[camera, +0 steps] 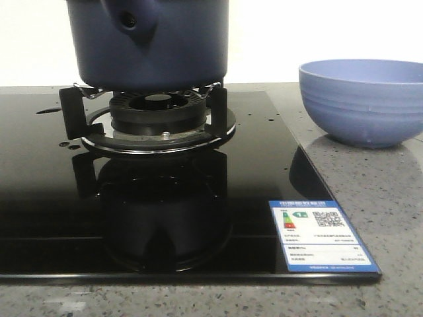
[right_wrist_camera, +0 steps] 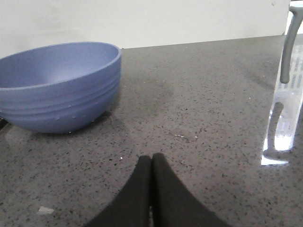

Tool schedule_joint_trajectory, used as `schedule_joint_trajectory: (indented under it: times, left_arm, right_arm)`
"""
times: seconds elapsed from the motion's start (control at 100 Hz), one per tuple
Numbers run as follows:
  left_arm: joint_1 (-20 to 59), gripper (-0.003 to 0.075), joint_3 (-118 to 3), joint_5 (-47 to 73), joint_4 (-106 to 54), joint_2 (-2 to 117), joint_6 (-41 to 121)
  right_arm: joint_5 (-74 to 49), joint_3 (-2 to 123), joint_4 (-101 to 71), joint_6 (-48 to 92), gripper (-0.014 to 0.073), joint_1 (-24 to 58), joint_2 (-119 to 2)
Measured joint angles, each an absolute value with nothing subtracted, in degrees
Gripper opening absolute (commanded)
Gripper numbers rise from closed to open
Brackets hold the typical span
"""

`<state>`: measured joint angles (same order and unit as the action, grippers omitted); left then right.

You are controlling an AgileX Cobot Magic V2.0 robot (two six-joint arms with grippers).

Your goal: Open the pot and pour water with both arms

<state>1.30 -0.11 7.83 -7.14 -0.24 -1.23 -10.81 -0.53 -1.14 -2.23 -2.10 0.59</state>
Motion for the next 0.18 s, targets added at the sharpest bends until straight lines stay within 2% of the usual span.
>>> schedule_joint_trajectory:
  times: [0.18]
  left_arm:
    - [1.3, -0.002, -0.1, 7.8, -7.1, -0.2, -1.2]
  right_arm:
    - [-10.8, -0.5, -1.1, -2.2, -0.0063, -2.1, 0.6]
